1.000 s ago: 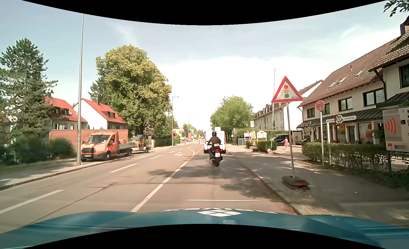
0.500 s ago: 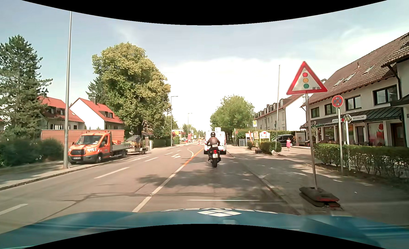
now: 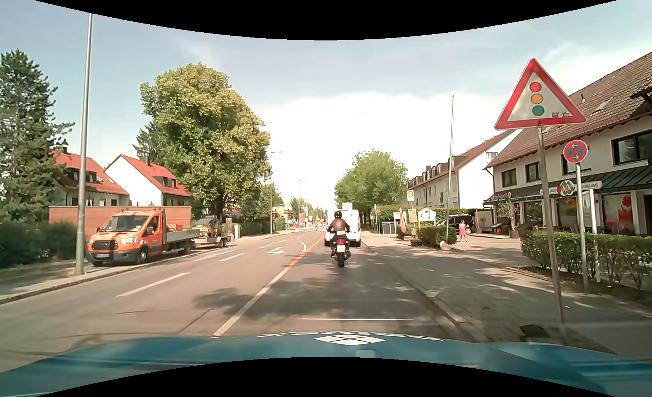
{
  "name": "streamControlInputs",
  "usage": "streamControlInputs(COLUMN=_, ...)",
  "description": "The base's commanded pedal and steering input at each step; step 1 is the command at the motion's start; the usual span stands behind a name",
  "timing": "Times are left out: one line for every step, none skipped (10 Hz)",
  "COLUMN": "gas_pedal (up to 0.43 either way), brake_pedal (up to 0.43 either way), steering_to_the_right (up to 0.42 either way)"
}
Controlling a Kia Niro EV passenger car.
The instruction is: Follow the waypoints while adhering to traffic rules and regulations
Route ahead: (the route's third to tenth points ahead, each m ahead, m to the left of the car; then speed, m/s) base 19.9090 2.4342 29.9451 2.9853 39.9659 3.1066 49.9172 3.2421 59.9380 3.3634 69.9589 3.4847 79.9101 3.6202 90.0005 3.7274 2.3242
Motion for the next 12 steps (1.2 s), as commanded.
streamControlInputs(gas_pedal=0.0, brake_pedal=0.0, steering_to_the_right=0.0)
streamControlInputs(gas_pedal=0.0, brake_pedal=0.0, steering_to_the_right=0.0)
streamControlInputs(gas_pedal=0.0, brake_pedal=0.0, steering_to_the_right=0.0)
streamControlInputs(gas_pedal=0.0, brake_pedal=0.0, steering_to_the_right=0.002)
streamControlInputs(gas_pedal=0.0, brake_pedal=0.0, steering_to_the_right=0.001)
streamControlInputs(gas_pedal=0.0, brake_pedal=0.0, steering_to_the_right=-0.002)
streamControlInputs(gas_pedal=0.0, brake_pedal=0.0, steering_to_the_right=-0.001)
streamControlInputs(gas_pedal=0.0, brake_pedal=0.0, steering_to_the_right=0.0)
streamControlInputs(gas_pedal=0.0, brake_pedal=0.0, steering_to_the_right=0.0)
streamControlInputs(gas_pedal=0.0, brake_pedal=0.0, steering_to_the_right=0.0)
streamControlInputs(gas_pedal=0.0, brake_pedal=0.0, steering_to_the_right=0.0)
streamControlInputs(gas_pedal=0.0, brake_pedal=0.0, steering_to_the_right=0.0)
